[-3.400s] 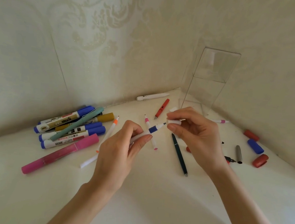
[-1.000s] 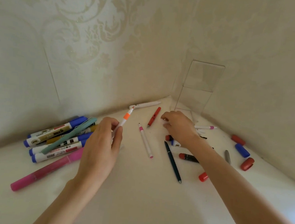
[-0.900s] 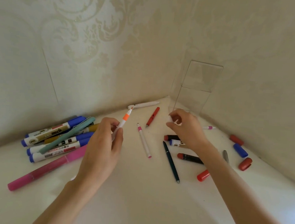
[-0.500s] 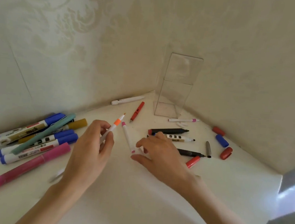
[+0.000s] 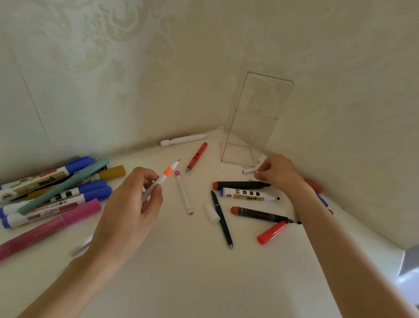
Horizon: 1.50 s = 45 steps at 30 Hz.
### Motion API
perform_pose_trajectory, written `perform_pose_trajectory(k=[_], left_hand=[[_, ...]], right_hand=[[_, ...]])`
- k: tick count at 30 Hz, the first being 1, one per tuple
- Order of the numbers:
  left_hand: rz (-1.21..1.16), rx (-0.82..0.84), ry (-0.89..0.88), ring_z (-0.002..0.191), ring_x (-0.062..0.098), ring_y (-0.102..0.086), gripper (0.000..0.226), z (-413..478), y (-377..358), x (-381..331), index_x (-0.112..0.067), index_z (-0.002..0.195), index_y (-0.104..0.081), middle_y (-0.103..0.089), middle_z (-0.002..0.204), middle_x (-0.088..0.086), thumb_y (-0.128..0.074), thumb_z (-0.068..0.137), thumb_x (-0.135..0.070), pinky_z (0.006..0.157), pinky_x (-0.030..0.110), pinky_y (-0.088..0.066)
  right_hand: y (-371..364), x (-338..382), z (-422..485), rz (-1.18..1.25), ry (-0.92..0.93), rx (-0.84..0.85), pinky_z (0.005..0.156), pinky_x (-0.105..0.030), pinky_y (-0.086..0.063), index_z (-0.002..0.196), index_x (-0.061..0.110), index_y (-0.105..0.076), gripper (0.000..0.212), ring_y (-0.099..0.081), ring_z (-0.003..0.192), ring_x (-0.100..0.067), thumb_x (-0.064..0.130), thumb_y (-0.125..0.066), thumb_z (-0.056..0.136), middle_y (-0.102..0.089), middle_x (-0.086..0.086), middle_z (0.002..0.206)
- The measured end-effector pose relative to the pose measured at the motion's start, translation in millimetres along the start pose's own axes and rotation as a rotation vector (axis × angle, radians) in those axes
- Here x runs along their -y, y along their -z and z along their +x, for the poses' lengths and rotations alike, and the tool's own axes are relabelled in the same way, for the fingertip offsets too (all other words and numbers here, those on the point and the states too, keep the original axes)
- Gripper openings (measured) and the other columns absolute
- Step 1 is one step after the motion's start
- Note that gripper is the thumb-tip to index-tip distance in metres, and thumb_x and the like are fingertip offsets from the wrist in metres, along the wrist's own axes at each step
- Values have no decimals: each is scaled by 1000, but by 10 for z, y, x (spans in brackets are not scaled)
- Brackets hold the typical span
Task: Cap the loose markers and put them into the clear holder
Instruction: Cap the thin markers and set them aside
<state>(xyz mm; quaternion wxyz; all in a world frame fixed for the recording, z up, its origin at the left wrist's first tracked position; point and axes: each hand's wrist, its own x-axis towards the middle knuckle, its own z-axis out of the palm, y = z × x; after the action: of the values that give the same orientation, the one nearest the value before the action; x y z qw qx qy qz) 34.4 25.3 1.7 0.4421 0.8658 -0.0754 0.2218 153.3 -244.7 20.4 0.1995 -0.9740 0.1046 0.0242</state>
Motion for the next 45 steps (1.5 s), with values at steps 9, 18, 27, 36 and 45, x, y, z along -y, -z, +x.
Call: perform_pose_trajectory(k=[9,18,27,36,45], left_hand=[[-108,-11,-6,66,0,-54,3,71,93,59,-19,91,-54,-58,78,-10,-56,89,-20,57,6,-40],[-155,21,-179,74,9,-55,4,17,58,46,-26,91,-55,-58,79,-12,-55,86,-25,61,18,-44],[-94,47,-248,70,10,-53,20,32,42,81,-20,94,-59,-56,81,-16,-51,87,-36,58,19,-44],[46,137,-387,66,11,-54,16,56,111,154,-24,95,-57,-54,83,-16,-51,87,-37,54,32,-46],[125,116,-407,60,10,-47,20,-26,94,191,-16,88,-57,-51,78,-10,-49,89,-34,47,25,-37]], right_hand=[[30,638,-884,670,469,17,70,-21,-46,98,16,-65,12,-62,76,-14,17,-54,93,-66,6,82],[-269,659,-1014,1186,526,144,71,-22,-46,88,17,-65,20,-59,80,-10,0,-56,88,-67,6,85],[-271,673,-1046,1139,580,186,67,-13,-44,88,15,-65,21,-60,75,-2,-4,-56,87,-67,2,86],[-134,627,-1104,704,671,138,60,-27,-46,82,32,-69,22,-51,61,-23,10,-65,84,-63,13,76],[-299,698,-1126,828,634,142,77,-34,-53,78,23,-73,20,-64,81,-33,3,-70,78,-71,-9,79]])
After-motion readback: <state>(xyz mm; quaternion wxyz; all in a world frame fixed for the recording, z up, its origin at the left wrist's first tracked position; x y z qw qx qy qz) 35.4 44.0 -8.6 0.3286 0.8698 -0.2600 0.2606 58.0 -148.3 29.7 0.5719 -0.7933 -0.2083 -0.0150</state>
